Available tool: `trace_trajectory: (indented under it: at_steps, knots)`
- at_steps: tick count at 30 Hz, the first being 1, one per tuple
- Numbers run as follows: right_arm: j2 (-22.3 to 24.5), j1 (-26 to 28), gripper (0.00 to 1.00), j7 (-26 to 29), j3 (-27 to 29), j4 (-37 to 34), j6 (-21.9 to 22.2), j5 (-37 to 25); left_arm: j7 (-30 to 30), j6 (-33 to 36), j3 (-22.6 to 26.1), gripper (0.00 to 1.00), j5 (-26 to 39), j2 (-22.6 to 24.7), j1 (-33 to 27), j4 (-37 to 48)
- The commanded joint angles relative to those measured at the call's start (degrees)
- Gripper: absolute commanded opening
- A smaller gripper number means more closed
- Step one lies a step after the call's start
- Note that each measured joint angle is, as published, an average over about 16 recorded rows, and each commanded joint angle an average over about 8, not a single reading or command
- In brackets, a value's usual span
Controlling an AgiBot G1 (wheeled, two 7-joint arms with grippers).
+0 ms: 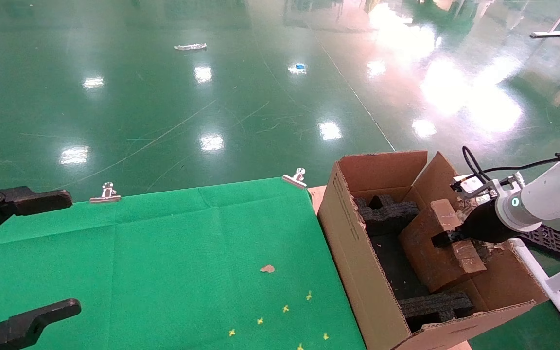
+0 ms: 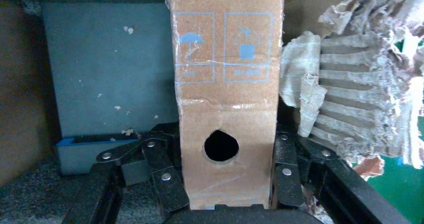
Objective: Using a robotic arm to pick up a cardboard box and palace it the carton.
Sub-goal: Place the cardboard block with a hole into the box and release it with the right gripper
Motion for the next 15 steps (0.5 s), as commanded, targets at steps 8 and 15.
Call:
trace_trajectory:
  at_steps: [8, 15]
  knots:
    - [-0.8, 0.5, 1.0, 0.0, -0.4, -0.7, -0.7, -0.6, 0.0, 0.0, 0.0, 1.0, 0.0, 0.0, 0.0, 0.0]
    - [-1.0, 2.2, 1.0, -1.1, -0.5, -0.5, -1.3, -0.7, 0.0, 0.0, 0.1, 1.0, 0.0, 0.0, 0.0, 0.0]
